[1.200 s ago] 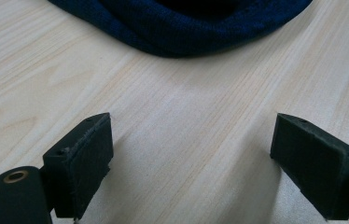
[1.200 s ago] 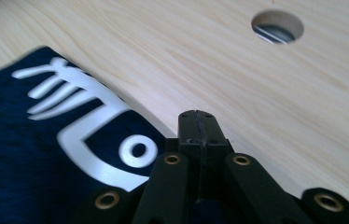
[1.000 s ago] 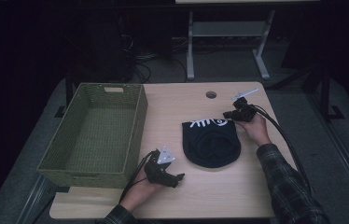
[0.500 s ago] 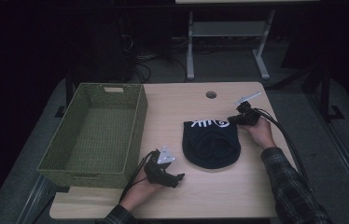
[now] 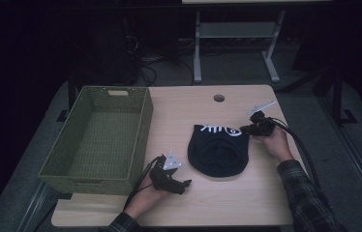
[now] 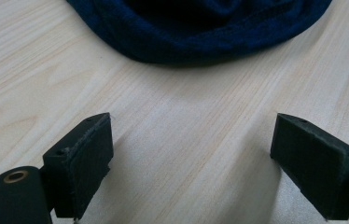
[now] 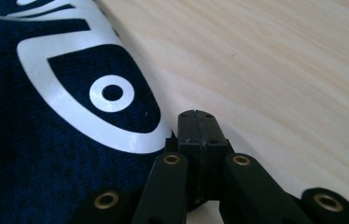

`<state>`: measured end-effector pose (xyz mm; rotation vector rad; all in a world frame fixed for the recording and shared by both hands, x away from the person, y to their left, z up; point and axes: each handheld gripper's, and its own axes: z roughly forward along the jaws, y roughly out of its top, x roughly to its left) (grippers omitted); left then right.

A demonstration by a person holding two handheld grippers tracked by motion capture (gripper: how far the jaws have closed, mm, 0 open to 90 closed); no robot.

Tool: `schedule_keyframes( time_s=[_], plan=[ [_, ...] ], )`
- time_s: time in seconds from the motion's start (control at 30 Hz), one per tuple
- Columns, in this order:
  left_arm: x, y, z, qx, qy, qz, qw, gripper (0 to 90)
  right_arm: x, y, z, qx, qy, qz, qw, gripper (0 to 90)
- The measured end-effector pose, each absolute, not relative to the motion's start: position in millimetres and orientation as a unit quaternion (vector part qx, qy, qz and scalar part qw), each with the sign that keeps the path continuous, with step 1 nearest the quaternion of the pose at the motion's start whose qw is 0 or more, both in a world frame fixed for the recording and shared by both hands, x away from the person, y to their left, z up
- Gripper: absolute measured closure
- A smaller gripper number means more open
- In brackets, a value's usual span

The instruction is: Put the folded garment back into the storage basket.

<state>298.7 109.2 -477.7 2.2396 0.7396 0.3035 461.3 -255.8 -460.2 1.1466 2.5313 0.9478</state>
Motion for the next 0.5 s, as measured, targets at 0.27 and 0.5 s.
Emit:
schedule_keyframes(
  time_s=[0.27, 0.5],
  plan=[
    [299, 109, -477, 0.875, 0.288, 0.118, 0.371, 12.1, 441, -259, -459, 0.372, 0.863, 0.325, 0.105, 90.0],
    [299, 110, -477, 0.875, 0.287, 0.119, 0.37, 12.1, 427, -259, -457, 0.357, 0.869, 0.325, 0.104, 90.0]
  ],
)
